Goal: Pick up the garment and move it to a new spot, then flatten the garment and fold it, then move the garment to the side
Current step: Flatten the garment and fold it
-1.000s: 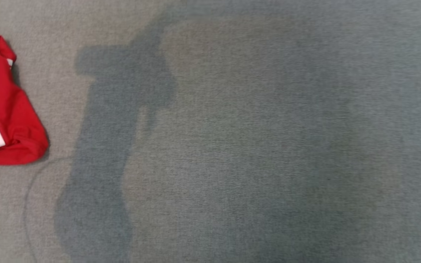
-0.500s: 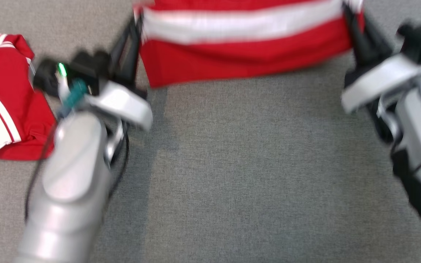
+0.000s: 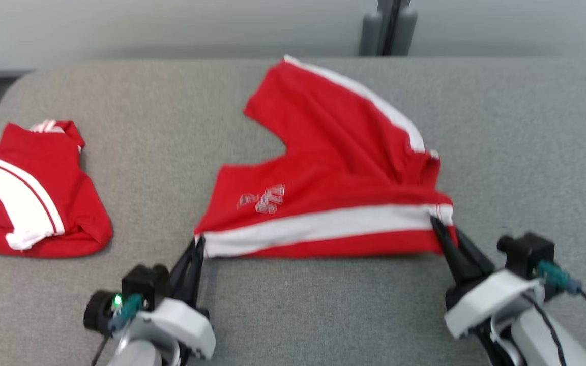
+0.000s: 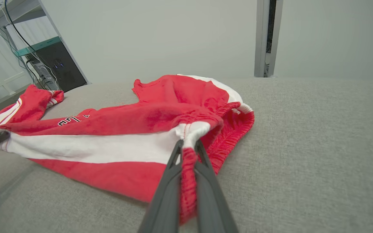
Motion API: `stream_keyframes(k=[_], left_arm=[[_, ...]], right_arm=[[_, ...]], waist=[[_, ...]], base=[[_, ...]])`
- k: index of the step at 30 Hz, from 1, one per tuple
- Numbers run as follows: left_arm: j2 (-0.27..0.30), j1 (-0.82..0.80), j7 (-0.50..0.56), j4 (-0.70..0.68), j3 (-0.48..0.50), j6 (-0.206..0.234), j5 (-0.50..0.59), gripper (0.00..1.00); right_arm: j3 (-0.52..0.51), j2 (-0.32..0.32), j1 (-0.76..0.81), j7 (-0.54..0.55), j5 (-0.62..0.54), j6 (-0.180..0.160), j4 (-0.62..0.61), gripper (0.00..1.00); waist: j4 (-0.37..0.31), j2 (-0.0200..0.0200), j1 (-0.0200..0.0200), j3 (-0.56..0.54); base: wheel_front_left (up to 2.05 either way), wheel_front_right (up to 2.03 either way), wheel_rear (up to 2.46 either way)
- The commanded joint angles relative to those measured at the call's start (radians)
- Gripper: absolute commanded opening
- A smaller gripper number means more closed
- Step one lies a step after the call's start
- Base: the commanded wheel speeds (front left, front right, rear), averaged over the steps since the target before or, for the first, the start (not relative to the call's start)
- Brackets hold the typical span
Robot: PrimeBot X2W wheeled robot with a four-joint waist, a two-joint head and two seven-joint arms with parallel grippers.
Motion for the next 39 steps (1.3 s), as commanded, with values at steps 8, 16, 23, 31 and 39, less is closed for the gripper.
stream_keyframes(k=[8,16,23,31,39], left_arm=[[0.001,0.181,0.0,-0.007,0.049,-0.005,0.007,0.0],[0.0,0.294,0.0,-0.05,0.114,-0.007,0.01,0.0],[0.049,0.127,0.0,-0.071,0.076,-0.031,0.077,0.0],[0.19,-0.212,0.0,0.031,-0.097,-0.038,0.064,0.0],[0.288,-0.509,0.0,0.142,-0.28,-0.038,-0.027,0.0]], right_arm=[[-0.024,0.039,0.211,-0.005,-0.013,0.0,-0.052,0.0],[-0.016,0.045,0.33,-0.005,-0.006,0.0,-0.114,0.0],[-0.049,0.075,0.283,-0.005,0.013,0.0,-0.154,0.0],[-0.094,0.148,0.155,-0.005,0.019,0.0,-0.158,0.0],[-0.127,0.189,0.048,-0.005,0.038,0.0,-0.152,0.0]], waist=[[-0.018,-0.0001,-0.0001,-0.179],[-0.04,-0.0001,-0.0001,-0.216],[-0.076,-0.0001,-0.0001,-0.14],[-0.137,-0.0001,-0.0001,0.011],[-0.195,-0.0001,-0.0001,0.145]], base=[[0.0,0.0,0.0],[0.0,0.0,0.0],[0.0,0.0,0.0],[0.0,0.0,0.0],[0.0,0.0,0.0]])
